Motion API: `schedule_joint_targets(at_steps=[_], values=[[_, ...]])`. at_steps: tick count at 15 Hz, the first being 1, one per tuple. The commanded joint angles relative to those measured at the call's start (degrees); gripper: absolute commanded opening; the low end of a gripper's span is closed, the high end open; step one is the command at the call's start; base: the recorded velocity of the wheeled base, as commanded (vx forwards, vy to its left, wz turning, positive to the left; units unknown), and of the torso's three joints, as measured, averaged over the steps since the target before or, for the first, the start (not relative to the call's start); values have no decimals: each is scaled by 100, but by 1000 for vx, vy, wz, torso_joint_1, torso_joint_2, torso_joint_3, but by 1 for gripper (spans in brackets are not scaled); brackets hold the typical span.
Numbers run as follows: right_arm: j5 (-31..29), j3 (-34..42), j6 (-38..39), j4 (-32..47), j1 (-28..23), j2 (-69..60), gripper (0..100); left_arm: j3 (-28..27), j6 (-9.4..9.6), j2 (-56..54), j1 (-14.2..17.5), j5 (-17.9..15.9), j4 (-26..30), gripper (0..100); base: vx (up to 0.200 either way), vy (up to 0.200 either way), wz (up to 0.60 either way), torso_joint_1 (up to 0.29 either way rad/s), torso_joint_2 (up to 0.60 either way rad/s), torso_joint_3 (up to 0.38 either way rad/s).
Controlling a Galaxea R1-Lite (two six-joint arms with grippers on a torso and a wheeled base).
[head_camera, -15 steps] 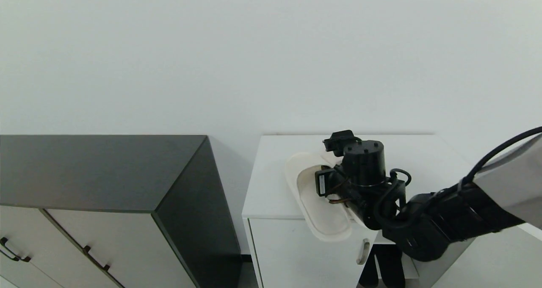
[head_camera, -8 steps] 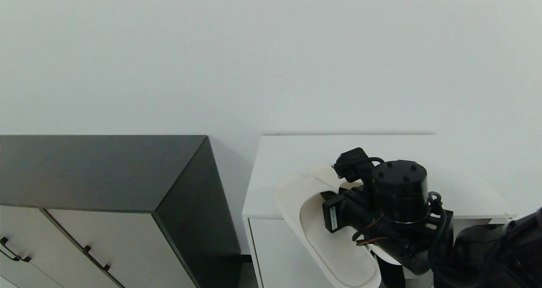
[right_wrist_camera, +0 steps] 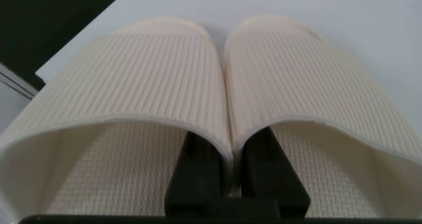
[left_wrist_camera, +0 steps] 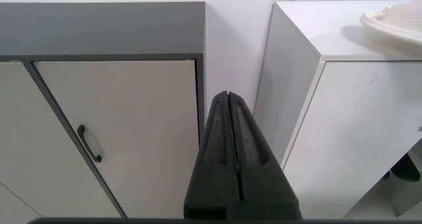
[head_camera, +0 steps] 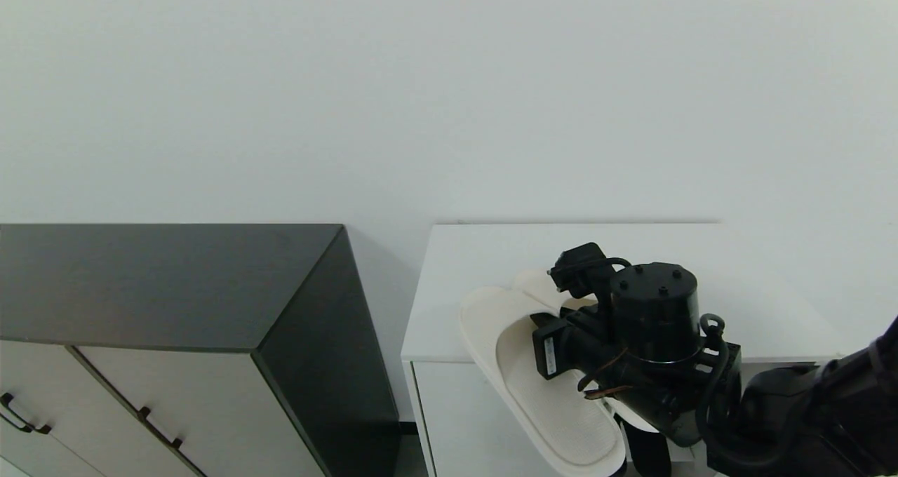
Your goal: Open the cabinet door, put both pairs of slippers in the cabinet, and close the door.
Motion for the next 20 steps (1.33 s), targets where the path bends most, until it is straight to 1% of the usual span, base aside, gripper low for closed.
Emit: schedule_joint_targets(at_steps=[1,3,15,20], values=[[-1,-20,2,-3,-5,47,0,0,1,7,2,1,-4,0,0,0,0,0,0,0],[-1,-20,-7,-11,-5,47,0,0,1,7,2,1,-4,0,0,0,0,0,0,0],[-18,120,-68,-90,4,38,0,0,1,7,2,1,-4,0,-200,0,0,2,4,2],[-18,191,-95,-284,22,38,0,0,1,7,2,1,-4,0,0,0,0,0,0,0]])
